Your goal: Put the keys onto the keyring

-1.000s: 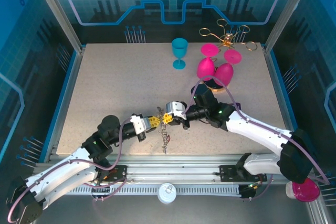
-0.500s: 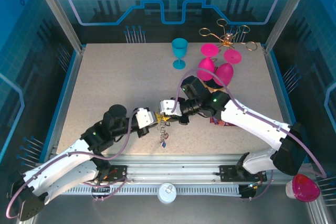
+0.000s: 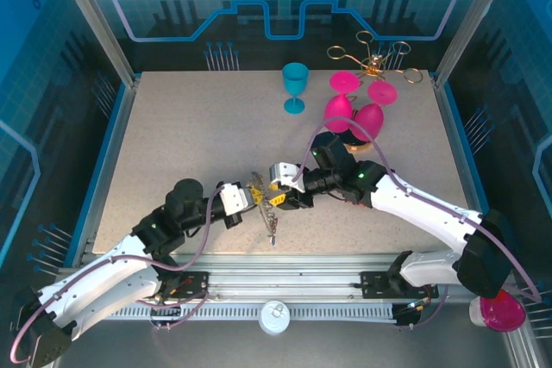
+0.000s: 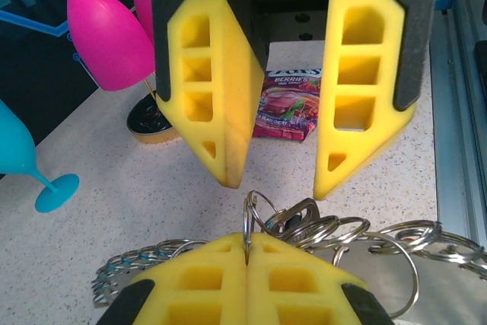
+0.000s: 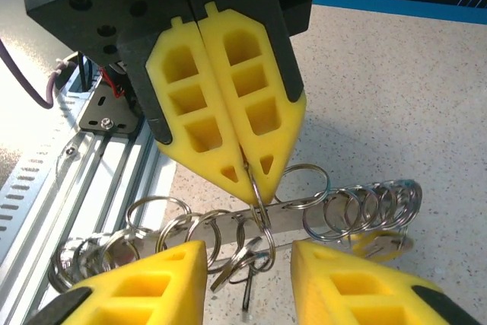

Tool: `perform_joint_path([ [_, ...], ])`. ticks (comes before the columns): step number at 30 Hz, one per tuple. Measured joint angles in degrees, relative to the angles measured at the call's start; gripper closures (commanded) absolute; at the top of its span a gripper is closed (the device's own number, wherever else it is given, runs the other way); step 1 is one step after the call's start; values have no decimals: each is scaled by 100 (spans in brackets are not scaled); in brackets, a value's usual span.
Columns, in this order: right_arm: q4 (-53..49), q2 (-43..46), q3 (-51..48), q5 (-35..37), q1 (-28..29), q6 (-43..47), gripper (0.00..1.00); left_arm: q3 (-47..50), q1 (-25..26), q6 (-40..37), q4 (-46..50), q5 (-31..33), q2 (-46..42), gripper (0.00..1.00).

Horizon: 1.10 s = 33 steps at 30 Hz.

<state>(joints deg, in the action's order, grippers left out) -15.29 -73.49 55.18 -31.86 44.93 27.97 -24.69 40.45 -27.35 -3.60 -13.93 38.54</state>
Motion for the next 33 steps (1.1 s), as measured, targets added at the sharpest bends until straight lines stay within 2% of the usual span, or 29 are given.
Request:
perform_joint_path([
  [2, 76, 0, -39, -11, 0, -68, 70, 20, -2, 0, -70, -28, -4, 100],
  [7, 179, 26, -83, -7, -9, -177, 85, 24, -7, 0, -203, -109, -4, 100],
  [15, 227, 52, -85, 28, -48, -223, 95, 52, -17, 2, -251, -216, -52, 100],
  [17, 227, 52, -85, 11, -48, -225, 92, 66, -22, 4, -302, -254, -52, 100],
  [22, 203, 20, -85, -81, -48, -216, 75, 140, -22, 55, -619, -424, -46, 100],
  [24, 236, 31, -87, -118, -48, -243, 72, 140, -22, 85, -741, -472, -26, 100],
  [27, 387, 160, -166, -168, -61, -286, 68, 144, -22, 122, -866, -505, -11, 100],
  [33, 660, 564, -365, -181, -81, -315, 68, 197, -22, 181, -922, -505, 4, 100],
])
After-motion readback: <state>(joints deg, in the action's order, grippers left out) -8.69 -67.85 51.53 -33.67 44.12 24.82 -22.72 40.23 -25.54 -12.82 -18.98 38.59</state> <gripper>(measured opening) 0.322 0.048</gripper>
